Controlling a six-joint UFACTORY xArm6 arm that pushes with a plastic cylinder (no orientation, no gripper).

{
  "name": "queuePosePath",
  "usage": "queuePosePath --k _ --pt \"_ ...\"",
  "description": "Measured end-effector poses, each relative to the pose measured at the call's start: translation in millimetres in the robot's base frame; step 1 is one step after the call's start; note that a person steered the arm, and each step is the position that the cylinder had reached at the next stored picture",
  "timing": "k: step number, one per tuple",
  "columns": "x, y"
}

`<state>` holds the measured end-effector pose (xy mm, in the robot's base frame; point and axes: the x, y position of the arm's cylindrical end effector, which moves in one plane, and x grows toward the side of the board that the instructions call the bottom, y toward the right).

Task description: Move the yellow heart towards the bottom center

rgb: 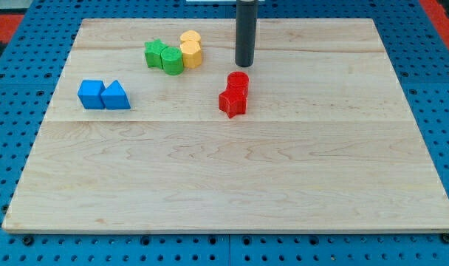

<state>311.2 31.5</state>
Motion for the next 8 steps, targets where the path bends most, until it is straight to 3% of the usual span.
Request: queuePosePath --k 1,2,3,4,5,8 --pt "0.0 0.0" --pt "-28.8 -6.3" --pt "-72.8 -48.1" --pt "-102.4 -135.2" --pt "-102.8 -141.9" --pt "-50.7 -104.4"
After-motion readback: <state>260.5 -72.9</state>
